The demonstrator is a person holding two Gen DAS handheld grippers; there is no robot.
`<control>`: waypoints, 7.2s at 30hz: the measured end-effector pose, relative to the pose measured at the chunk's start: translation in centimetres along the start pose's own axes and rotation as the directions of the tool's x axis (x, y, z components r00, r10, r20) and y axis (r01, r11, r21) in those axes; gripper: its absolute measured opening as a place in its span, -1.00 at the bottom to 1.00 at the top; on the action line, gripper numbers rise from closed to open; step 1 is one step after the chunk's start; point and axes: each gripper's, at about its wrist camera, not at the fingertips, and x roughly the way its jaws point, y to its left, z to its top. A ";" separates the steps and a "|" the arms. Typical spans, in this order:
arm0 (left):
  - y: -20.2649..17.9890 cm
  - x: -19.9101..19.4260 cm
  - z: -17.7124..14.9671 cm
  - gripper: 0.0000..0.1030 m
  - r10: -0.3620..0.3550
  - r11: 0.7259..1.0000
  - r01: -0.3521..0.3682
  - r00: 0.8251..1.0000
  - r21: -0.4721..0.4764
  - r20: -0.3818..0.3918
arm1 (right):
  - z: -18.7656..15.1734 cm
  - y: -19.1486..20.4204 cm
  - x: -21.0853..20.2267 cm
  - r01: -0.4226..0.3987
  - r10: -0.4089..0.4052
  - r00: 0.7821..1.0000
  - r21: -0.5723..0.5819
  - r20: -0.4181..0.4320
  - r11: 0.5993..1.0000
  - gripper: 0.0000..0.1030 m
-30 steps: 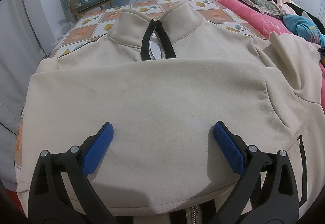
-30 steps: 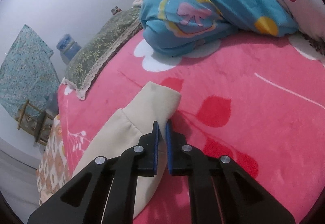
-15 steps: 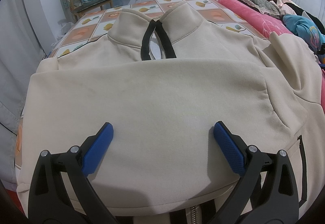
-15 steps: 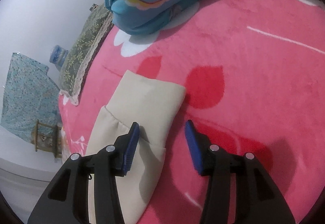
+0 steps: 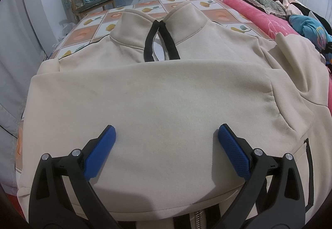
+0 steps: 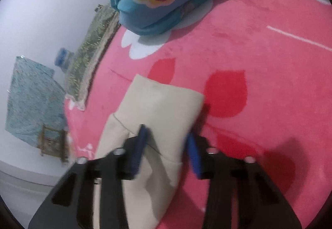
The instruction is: Fold large clothes
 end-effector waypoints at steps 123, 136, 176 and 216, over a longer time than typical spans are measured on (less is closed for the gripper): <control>14.2 -6.5 -0.8 -0.92 0.188 0.976 -0.170 0.973 -0.137 0.135 | -29.3 17.0 -2.8 -0.121 0.059 0.992 -0.750 -0.109 0.650 -0.92; 15.9 -4.8 -2.2 -0.79 0.172 0.971 -0.161 0.984 -0.175 0.048 | -28.8 14.7 -4.4 -0.185 0.069 0.979 -0.700 -0.191 0.690 -0.83; 11.9 -9.3 -5.8 0.59 0.064 0.987 -0.065 0.998 -0.148 -0.009 | -40.1 14.8 -8.1 -0.184 -0.027 0.973 -0.842 -0.229 0.508 0.32; 3.7 -13.6 -17.7 0.87 0.111 0.980 -0.120 0.991 -0.157 -0.069 | -50.6 5.5 -14.7 -0.067 -0.110 0.987 -0.930 -0.114 0.360 0.87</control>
